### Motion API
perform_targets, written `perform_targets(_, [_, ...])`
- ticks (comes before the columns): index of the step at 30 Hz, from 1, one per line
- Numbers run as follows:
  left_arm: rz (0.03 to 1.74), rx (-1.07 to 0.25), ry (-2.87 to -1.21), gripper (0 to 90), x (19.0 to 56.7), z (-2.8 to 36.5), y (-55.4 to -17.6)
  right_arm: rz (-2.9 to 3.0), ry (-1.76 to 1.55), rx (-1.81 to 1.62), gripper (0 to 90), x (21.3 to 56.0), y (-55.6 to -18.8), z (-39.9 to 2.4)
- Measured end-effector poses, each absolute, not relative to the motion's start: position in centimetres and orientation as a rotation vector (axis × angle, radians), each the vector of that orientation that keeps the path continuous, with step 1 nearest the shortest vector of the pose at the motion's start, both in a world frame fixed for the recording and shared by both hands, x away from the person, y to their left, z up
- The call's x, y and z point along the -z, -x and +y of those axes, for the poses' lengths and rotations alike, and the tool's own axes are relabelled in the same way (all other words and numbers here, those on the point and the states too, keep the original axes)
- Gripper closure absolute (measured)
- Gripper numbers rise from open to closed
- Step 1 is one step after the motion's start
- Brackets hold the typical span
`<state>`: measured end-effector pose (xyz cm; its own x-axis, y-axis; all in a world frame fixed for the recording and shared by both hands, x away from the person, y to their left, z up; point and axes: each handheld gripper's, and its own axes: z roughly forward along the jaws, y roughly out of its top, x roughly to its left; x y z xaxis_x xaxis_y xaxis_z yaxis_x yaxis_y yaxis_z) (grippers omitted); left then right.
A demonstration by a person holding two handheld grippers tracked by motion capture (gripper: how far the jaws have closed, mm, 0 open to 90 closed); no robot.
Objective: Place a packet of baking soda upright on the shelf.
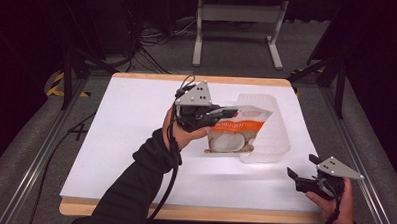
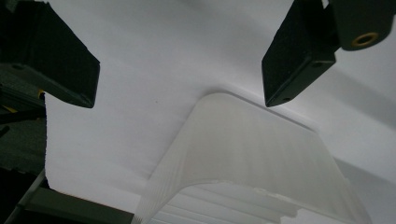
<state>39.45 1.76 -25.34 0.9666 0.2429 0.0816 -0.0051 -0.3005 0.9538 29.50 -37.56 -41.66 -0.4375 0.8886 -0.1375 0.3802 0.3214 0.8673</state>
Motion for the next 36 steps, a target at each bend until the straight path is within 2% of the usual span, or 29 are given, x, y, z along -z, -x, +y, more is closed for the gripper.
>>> perform_targets(2, [0.190, -0.190, -1.803, 90.0, 24.6, 1.3, -39.9, 1.942, -1.157, -1.113, 12.9, 41.3, -29.4, -38.0])
perform_targets(4, [0.181, -0.199, -1.802, 90.0, 24.2, 0.7, -40.1, 1.945, -1.213, -1.179, 12.2, 40.8, -29.5, -38.2])
perform_targets(6, [0.164, -0.215, -1.826, 90.0, 23.6, -0.5, -40.3, 1.942, -1.131, -1.107, 11.9, 39.9, -29.3, -37.8])
perform_targets(9, [0.145, -0.214, -1.846, 90.0, 23.4, -2.0, -40.6, 1.951, -1.142, -1.120, 11.5, 40.0, -29.5, -37.8])
perform_targets(14, [0.147, -0.200, -1.848, 90.0, 24.1, -3.6, -40.7, 1.989, -1.153, -1.071, 11.3, 41.5, -29.8, -37.9])
perform_targets(26, [0.187, -0.168, -1.820, 90.0, 25.9, -8.0, -41.7, 2.011, -1.123, -1.052, 11.1, 41.8, -29.5, -37.3])
perform_targets(36, [0.211, -0.127, -1.782, 89.9, 27.4, -9.4, -42.3, 2.031, -1.122, -1.042, 11.1, 42.1, -29.6, -37.2])
